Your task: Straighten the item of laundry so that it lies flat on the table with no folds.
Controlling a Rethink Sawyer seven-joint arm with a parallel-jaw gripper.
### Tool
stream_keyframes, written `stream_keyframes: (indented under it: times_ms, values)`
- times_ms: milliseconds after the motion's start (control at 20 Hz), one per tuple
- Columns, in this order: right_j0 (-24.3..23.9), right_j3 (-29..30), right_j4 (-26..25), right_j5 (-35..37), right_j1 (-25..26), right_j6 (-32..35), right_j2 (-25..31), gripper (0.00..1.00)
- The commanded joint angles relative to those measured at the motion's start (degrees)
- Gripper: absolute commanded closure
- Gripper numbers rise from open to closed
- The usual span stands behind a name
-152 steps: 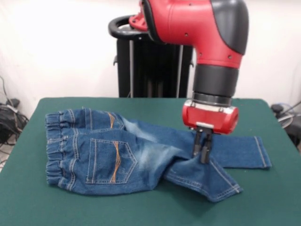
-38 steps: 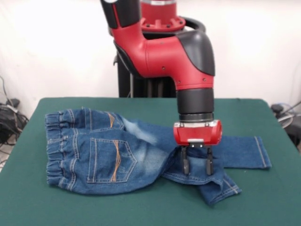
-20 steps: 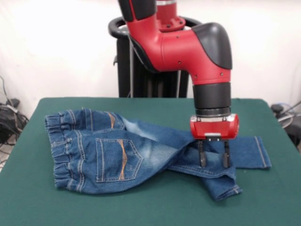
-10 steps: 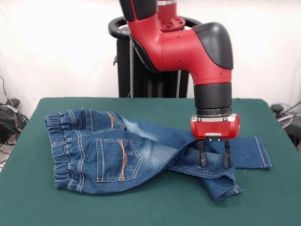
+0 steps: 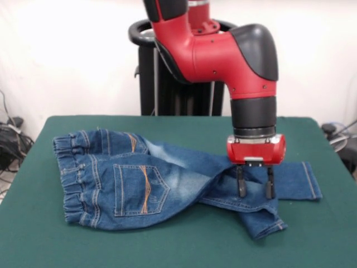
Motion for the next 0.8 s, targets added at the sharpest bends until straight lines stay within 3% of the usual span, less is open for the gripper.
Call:
stream_keyframes:
  times_ms: [50,550,800]
  values:
    - [-0.9,0.8,4.8,5.3,-2.5,17.3,5.1,0.0]
    - [-0.2,0.2,5.8,9.3,-3.4,13.6,2.9,0.0]
    - [3.0,-0.7,7.1,16.8,-5.4,7.8,-3.7,0.0]
